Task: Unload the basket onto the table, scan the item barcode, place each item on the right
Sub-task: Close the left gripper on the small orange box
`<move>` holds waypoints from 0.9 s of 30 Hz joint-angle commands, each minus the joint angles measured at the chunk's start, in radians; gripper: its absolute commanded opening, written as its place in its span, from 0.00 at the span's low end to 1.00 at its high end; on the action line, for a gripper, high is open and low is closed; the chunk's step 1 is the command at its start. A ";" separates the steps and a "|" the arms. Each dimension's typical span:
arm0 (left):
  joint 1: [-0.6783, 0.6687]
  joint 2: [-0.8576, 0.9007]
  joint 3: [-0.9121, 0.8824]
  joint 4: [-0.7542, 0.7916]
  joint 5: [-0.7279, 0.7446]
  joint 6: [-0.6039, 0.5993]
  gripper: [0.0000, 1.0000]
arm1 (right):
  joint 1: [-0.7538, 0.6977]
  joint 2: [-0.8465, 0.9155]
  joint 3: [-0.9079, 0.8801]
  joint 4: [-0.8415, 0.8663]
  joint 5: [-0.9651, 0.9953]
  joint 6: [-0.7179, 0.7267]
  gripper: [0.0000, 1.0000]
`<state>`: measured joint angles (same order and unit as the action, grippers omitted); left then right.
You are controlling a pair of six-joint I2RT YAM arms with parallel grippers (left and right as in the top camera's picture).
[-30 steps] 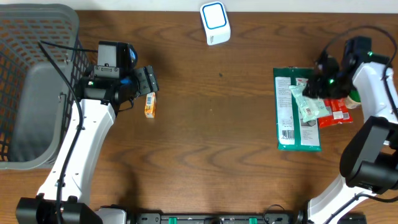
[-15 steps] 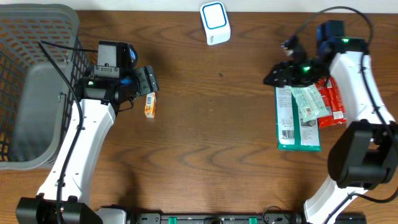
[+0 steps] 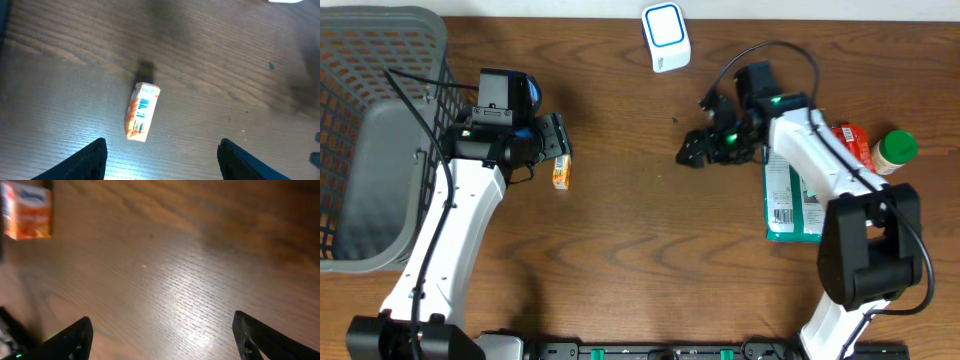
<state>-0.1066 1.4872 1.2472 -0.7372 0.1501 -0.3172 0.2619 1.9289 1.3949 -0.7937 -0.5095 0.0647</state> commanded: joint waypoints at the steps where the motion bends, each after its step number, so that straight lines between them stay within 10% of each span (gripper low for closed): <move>1: 0.001 0.068 -0.015 -0.006 -0.013 0.010 0.72 | 0.027 -0.008 -0.019 0.016 0.087 0.032 0.90; 14: -0.010 0.344 -0.015 0.066 -0.024 0.081 0.68 | 0.039 -0.008 -0.019 0.023 0.143 0.032 0.99; 27: -0.012 0.403 -0.009 0.053 -0.039 0.080 0.31 | 0.039 -0.008 -0.019 0.023 0.143 0.031 0.99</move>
<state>-0.1143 1.8835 1.2362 -0.6785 0.1272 -0.2394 0.2924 1.9289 1.3808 -0.7712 -0.3691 0.0879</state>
